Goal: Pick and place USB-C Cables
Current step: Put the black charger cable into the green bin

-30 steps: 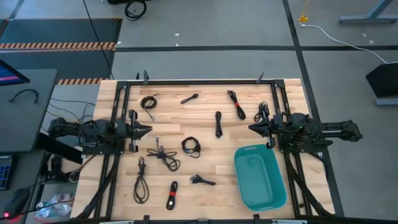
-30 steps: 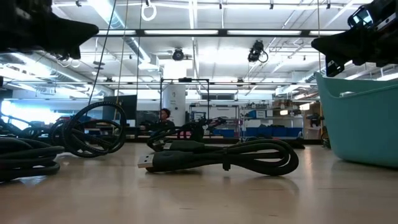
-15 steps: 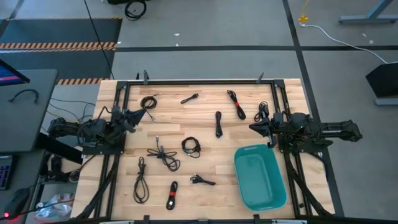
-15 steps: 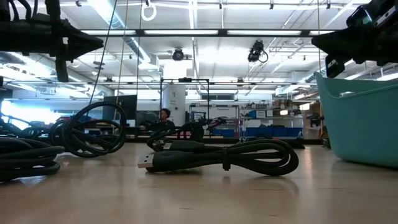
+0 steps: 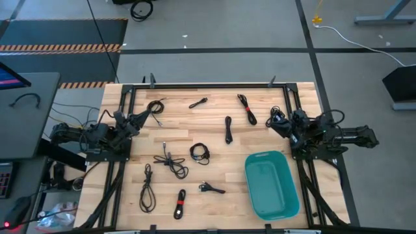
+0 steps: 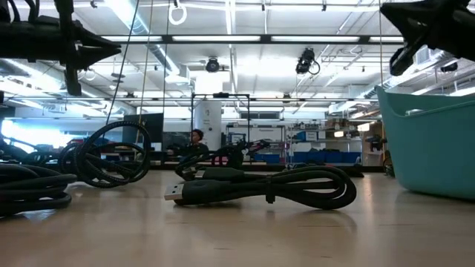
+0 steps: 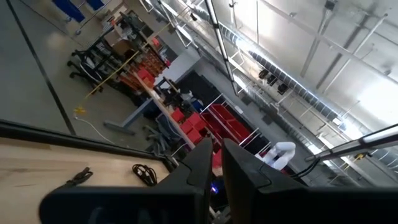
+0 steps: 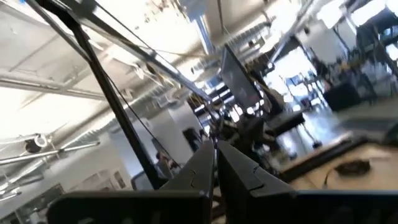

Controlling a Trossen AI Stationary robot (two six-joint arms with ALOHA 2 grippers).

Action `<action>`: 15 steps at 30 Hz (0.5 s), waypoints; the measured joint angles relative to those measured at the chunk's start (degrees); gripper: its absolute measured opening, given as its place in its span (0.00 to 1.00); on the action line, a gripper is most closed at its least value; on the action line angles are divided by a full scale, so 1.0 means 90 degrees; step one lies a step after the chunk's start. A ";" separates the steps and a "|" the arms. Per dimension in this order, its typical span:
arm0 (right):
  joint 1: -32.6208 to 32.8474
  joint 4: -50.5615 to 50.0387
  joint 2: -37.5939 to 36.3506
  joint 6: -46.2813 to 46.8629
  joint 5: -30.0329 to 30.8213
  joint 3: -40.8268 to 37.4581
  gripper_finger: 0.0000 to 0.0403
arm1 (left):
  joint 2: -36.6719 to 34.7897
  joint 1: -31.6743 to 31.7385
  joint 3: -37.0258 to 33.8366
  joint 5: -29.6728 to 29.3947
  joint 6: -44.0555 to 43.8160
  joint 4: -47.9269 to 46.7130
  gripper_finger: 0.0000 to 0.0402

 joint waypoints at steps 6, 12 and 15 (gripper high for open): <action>-0.0007 0.0303 -0.0001 -0.0210 0.0244 0.0000 0.06 | 0.0000 0.0000 0.0000 0.0000 0.0079 -0.0014 0.10; -0.0007 0.0349 -0.0001 -0.0082 0.0244 -0.0001 0.06 | 0.0000 0.0000 0.0000 0.0053 0.0591 -0.0011 0.10; -0.0007 0.0349 -0.0001 -0.0004 0.0244 -0.0001 0.06 | 0.0000 0.0000 0.0000 0.0127 0.0672 -0.0013 0.10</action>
